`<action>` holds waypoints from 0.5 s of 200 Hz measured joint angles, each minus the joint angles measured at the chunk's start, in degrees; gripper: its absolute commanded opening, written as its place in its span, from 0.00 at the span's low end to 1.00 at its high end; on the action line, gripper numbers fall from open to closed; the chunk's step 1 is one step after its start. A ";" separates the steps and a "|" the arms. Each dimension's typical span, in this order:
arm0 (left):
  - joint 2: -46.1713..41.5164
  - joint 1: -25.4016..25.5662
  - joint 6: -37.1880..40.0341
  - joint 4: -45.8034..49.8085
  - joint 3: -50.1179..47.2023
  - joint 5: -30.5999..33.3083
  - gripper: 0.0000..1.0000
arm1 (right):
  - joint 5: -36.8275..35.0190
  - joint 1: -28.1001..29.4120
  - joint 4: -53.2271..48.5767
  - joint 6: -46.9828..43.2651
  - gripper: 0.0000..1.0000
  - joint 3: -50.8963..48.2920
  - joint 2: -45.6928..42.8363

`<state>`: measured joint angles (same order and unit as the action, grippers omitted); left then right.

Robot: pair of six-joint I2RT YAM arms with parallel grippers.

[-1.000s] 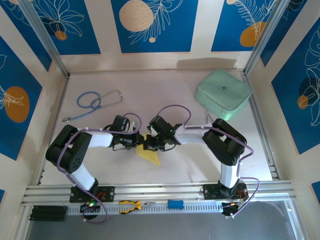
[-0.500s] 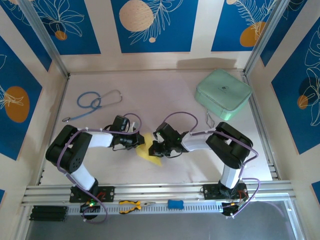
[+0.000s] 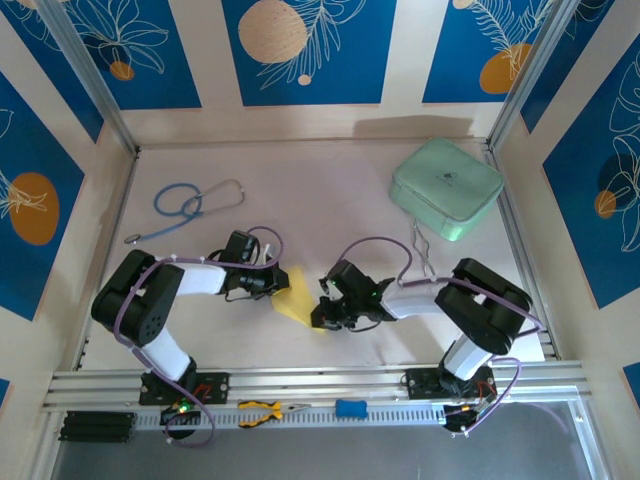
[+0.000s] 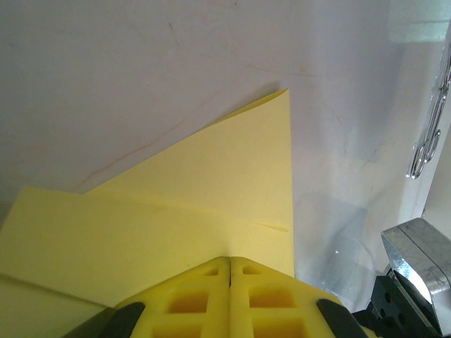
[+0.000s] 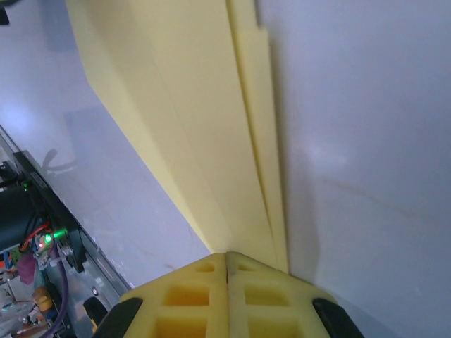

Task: Fold a paper plane with a square sheet of paper (pick it up from the middle)
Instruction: Fourth fold the wing at the center of the table.

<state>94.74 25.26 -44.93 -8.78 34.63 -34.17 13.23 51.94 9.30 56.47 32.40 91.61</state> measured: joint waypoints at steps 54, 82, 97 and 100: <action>0.00 0.00 -0.17 -0.04 0.00 -0.07 0.02 | -2.16 0.98 -5.95 3.04 0.14 -3.28 -7.23; 0.00 -0.02 -0.22 -0.17 0.00 -0.07 0.02 | -4.13 1.68 -9.03 5.75 0.25 -2.89 -10.05; -0.02 -0.09 -0.22 -0.15 0.00 -0.04 0.02 | -5.33 1.75 -9.94 8.07 0.33 -2.93 -11.13; -0.02 -0.11 -0.22 -0.15 0.00 -0.04 0.02 | -5.55 1.75 -10.08 8.85 0.34 -2.97 -11.37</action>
<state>94.72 25.15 -45.15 -8.93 34.63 -34.22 7.68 53.69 -0.78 65.32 29.43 80.25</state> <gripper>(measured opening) 0.064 0.286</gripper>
